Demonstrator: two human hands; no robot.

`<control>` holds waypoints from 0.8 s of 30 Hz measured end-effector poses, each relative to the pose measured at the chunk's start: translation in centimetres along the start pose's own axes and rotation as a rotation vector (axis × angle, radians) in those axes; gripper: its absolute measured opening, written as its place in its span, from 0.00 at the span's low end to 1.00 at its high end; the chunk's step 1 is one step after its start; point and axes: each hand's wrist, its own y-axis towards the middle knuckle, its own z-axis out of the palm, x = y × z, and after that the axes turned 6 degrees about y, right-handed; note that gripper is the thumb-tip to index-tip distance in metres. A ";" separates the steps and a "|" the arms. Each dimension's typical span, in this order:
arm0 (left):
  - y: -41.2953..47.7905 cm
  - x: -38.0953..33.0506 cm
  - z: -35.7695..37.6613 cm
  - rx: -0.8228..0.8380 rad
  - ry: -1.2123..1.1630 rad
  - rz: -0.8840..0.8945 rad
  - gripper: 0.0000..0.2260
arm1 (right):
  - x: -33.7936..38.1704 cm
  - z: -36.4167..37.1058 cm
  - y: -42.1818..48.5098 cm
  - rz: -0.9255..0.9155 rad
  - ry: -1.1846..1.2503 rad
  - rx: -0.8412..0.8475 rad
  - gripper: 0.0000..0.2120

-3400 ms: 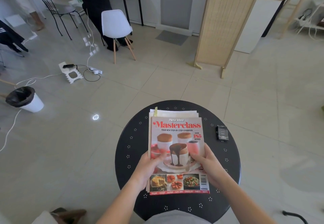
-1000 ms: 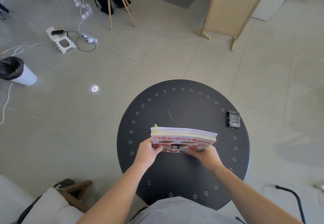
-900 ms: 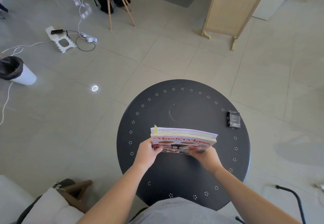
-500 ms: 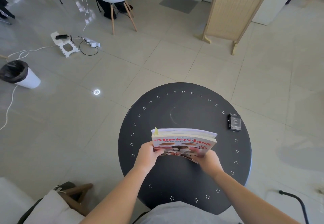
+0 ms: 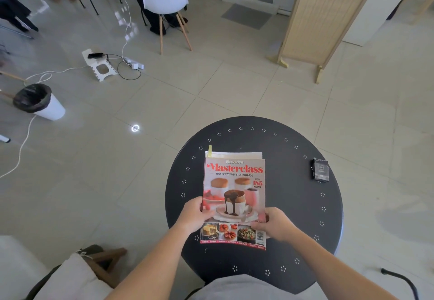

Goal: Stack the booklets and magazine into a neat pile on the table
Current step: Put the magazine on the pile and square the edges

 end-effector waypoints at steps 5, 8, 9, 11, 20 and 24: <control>0.6 1.3 -0.1 -0.020 -0.028 -0.056 0.11 | 1.3 0.7 0.9 0.021 0.072 0.038 0.05; 1.2 1.9 -0.2 -0.060 -0.029 -0.085 0.08 | 2.1 1.1 1.8 0.038 0.106 0.048 0.05; 1.5 2.1 -0.1 -0.072 -0.034 -0.097 0.08 | 2.4 1.2 2.2 0.047 0.119 0.052 0.05; 2.1 2.4 -0.2 -0.088 -0.039 -0.116 0.08 | 2.8 1.4 3.0 0.068 0.145 0.052 0.06; 5.3 3.2 -0.3 -0.098 -0.051 -0.151 0.07 | 3.5 2.1 6.1 0.161 0.179 0.004 0.09; 6.1 3.4 -0.3 -0.124 -0.058 -0.167 0.09 | 3.3 2.4 7.1 0.175 0.154 -0.018 0.10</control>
